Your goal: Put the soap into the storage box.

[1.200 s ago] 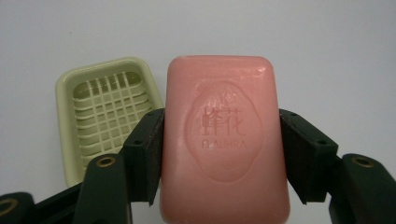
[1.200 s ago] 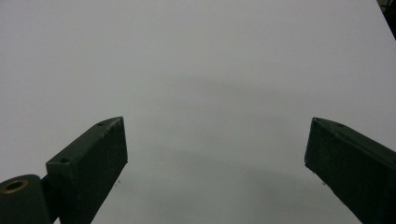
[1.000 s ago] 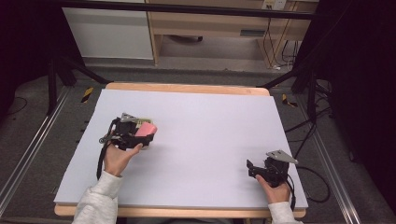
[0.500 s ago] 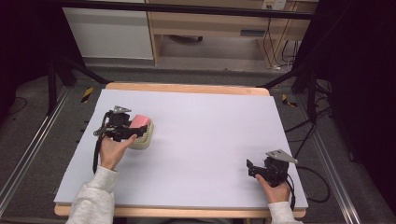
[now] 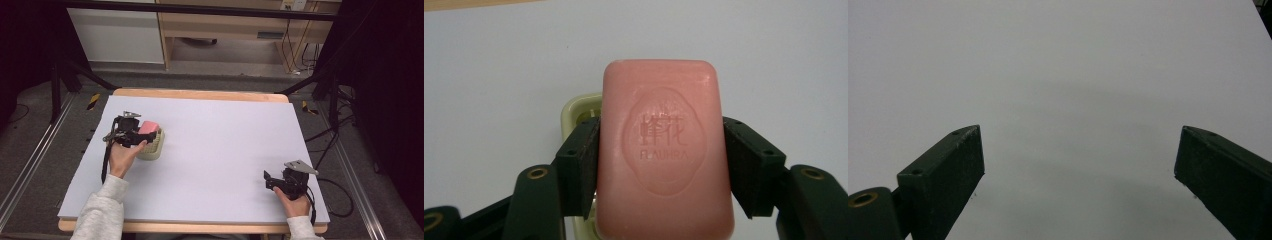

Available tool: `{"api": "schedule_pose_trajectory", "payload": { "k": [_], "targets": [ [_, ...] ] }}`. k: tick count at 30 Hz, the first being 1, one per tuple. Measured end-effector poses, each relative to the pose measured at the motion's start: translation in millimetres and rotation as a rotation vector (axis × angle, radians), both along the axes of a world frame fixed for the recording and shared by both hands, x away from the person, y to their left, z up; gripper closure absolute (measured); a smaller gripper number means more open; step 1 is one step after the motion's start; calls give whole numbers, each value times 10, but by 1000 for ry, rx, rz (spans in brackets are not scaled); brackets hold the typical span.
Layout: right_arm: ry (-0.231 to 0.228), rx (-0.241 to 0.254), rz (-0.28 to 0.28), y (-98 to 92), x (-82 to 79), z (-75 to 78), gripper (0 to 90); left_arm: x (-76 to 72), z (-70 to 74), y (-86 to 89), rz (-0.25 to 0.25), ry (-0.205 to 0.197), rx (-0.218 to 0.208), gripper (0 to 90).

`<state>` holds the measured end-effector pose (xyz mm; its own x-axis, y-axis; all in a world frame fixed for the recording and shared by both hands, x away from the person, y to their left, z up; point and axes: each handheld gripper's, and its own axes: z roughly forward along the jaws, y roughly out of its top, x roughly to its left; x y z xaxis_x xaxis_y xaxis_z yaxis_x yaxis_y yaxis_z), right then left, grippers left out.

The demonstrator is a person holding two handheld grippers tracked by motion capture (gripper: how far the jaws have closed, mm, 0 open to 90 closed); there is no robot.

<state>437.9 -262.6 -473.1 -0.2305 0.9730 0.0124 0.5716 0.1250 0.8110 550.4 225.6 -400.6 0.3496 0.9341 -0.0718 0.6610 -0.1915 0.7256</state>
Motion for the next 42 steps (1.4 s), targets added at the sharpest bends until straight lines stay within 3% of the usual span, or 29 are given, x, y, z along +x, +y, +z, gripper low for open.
{"api": "schedule_pose_trajectory", "payload": {
  "k": [14, 42],
  "targets": [
    [2, 4, 0, 7, 2, -2, 60, 131, -162, -21, 8, 30, 7, 374],
    [4, 5, -1, 12, 3, -2, 60, 177, -385, 13, 30, 70, 32, 374]
  ]
}}
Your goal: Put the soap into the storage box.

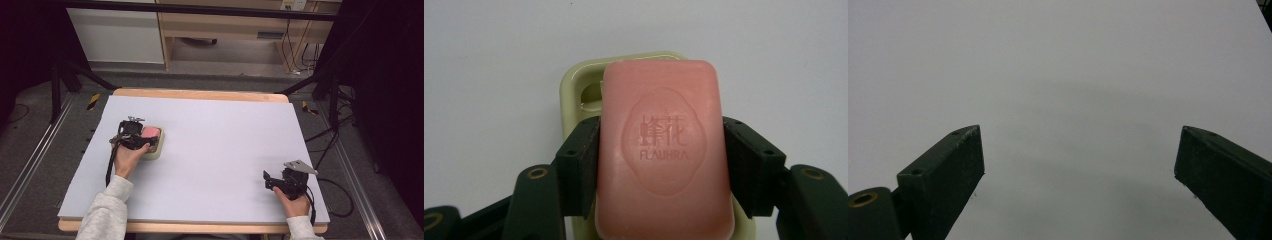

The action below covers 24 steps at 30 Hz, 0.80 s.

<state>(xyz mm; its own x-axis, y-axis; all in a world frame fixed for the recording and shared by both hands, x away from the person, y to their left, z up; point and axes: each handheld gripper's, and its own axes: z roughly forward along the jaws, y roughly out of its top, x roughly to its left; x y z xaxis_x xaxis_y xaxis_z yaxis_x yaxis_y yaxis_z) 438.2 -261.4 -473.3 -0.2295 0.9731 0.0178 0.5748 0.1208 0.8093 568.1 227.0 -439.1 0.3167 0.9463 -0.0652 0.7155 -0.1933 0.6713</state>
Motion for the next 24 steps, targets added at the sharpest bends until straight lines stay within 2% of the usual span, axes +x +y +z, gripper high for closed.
{"api": "schedule_pose_trajectory", "payload": {
  "k": [15, 24],
  "targets": [
    [-1, -3, 0, -1, 0, -1, 60, 15, -82, -7, 8, 11, 5, 374],
    [1, -3, 1, 2, 1, -2, 60, 15, -96, -35, 15, 7, 25, 373]
  ]
}}
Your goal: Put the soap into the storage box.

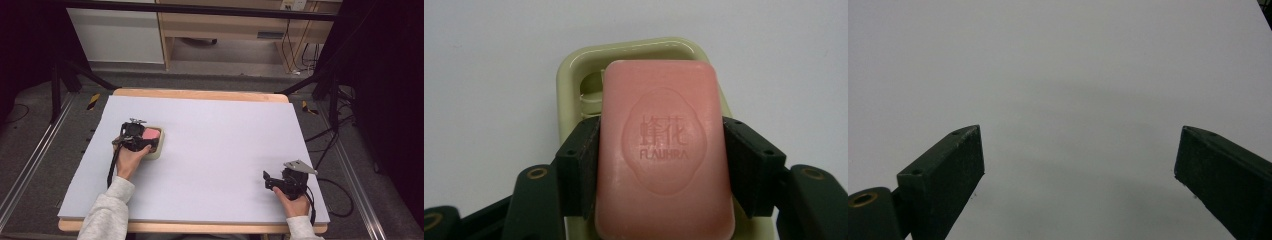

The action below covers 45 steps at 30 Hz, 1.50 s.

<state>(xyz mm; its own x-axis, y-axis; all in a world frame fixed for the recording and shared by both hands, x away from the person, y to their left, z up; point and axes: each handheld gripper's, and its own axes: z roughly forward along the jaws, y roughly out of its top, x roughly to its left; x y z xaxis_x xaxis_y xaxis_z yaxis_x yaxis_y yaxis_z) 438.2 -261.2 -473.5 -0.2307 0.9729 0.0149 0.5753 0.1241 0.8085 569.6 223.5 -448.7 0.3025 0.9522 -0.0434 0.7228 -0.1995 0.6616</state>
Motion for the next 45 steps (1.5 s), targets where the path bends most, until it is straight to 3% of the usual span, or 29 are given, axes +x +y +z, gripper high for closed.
{"api": "schedule_pose_trajectory", "payload": {
  "k": [8, 13, 20, 31, 45],
  "targets": [
    [-2, 0, 0, 1, -1, 1, 60, -6, -1, -15, 8, -6, 4, 369],
    [-3, 0, 2, 1, -2, 2, 60, -30, 61, 16, 5, -49, -33, 344],
    [-7, 2, 0, 2, -3, 5, 59, -98, 156, 47, -18, -72, -39, 291],
    [-4, 2, -9, -1, -1, 5, 59, -346, 247, 119, -82, -109, -50, 242],
    [-4, -5, -16, -32, -8, 3, 60, -756, 179, 253, -107, -201, -101, 239]
  ]
}}
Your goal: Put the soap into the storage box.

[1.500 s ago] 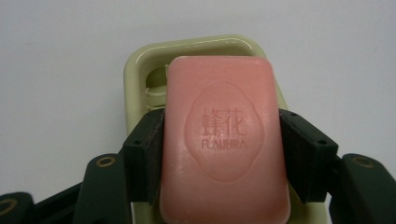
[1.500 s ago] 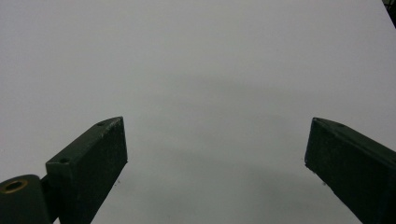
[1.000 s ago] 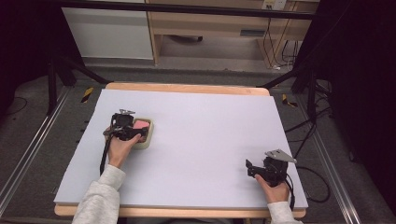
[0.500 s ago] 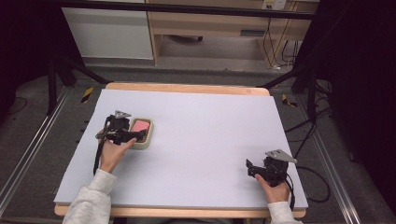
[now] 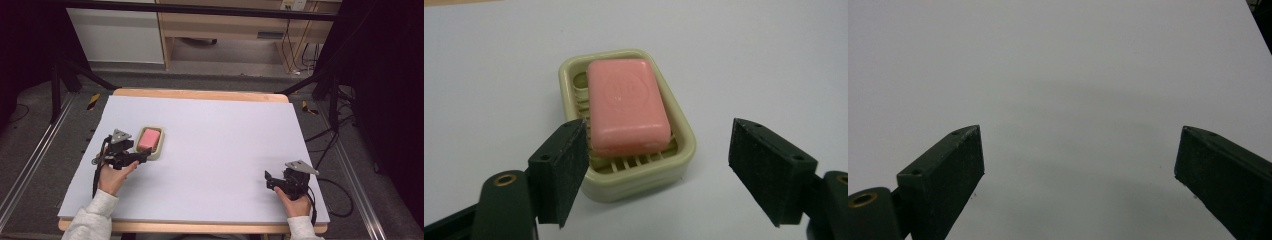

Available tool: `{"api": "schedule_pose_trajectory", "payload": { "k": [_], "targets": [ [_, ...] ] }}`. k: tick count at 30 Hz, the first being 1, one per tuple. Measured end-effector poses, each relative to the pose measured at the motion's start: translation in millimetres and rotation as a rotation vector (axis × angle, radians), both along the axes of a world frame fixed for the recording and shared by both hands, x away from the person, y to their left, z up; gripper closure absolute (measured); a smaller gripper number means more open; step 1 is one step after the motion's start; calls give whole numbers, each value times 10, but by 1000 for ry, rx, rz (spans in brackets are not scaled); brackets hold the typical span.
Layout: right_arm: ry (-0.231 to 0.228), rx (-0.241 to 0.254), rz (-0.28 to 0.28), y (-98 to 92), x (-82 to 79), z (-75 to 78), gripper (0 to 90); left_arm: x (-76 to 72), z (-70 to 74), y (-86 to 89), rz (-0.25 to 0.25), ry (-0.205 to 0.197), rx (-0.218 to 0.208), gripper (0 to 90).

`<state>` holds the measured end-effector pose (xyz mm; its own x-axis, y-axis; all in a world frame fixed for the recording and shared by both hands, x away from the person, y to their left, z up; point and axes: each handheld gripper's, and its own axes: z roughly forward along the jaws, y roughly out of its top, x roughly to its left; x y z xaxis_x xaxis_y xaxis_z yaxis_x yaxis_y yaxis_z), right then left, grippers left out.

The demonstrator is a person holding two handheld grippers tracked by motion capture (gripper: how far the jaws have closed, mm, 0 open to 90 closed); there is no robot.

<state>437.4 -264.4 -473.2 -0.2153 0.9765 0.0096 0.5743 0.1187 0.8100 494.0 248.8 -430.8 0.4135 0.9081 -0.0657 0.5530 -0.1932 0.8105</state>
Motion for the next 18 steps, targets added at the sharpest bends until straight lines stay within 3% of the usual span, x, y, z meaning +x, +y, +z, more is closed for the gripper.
{"api": "schedule_pose_trajectory", "payload": {
  "k": [10, 18],
  "targets": [
    [7, -22, -7, -21, -19, -12, 59, -311, -185, 160, 3, -23, -11, 233],
    [22, -30, -15, -31, -24, -24, 60, -428, -299, 334, 42, 4, -15, 228]
  ]
}}
